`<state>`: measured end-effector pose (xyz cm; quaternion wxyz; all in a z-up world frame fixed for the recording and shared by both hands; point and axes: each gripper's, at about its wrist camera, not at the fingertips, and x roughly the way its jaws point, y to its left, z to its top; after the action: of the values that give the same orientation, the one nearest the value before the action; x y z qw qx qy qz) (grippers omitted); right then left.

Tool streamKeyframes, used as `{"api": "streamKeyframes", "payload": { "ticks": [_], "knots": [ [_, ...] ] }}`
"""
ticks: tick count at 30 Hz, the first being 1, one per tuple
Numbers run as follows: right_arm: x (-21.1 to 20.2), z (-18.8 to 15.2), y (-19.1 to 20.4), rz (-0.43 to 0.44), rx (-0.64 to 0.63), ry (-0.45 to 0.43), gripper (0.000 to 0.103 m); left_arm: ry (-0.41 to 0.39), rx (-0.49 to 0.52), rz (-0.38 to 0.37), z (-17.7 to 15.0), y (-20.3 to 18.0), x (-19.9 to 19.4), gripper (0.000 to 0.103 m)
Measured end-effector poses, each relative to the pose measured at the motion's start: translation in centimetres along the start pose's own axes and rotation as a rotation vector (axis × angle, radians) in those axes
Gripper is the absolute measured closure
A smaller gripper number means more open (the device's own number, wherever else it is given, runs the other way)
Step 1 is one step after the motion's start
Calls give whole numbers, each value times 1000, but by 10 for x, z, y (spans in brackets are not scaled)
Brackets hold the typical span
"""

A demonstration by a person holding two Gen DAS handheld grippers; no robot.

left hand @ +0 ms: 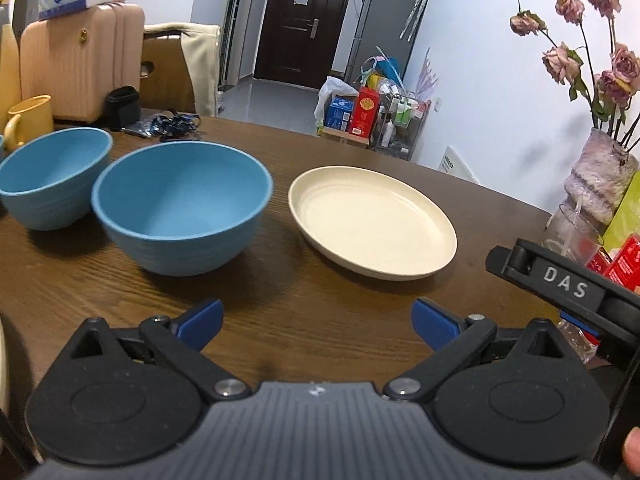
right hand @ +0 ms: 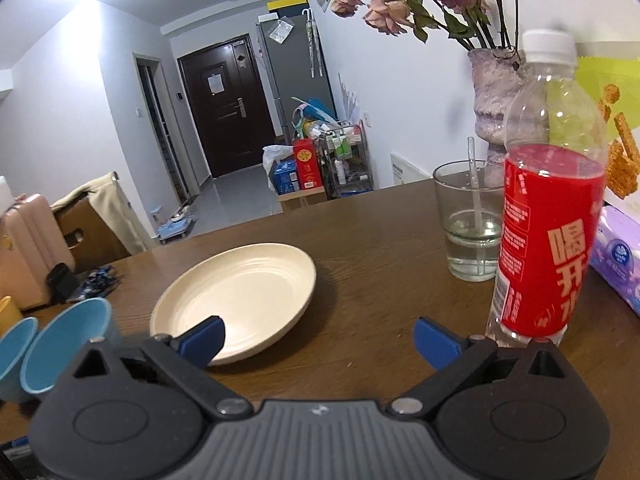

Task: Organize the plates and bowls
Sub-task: 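Move both tools toward the lone cream plate beside the flower vase, then close the left tool on one plate rim while the right tool grips the opposite rim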

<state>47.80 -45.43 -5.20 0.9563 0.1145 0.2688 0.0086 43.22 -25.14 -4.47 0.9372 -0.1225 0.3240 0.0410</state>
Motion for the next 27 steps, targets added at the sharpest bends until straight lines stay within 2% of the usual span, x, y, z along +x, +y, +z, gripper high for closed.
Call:
{"api": "streamKeyframes", "payload": {
  "ticks": [4,8,11,15,21,24,27],
  "knots": [
    [20,4,-1,-8,-24,-6,8,3,1,-3,4,-10,15,5],
    [40,10,-1,11,-26,1,17,18,11,-9,8,-18,30,13],
    [58,13,-2,17,-26,24,27,34,21,-15,12,-22,39,25],
    [82,18,-4,46,-2,76,45,60,23,-14,16,-22,50,38],
    [105,21,-1,44,1,117,52,110,-1,8,24,-21,69,54],
    [115,24,-6,48,34,132,62,131,-22,19,28,-18,78,56],
    [124,26,-12,61,65,145,66,132,-36,32,32,-18,84,58]
  ]
}}
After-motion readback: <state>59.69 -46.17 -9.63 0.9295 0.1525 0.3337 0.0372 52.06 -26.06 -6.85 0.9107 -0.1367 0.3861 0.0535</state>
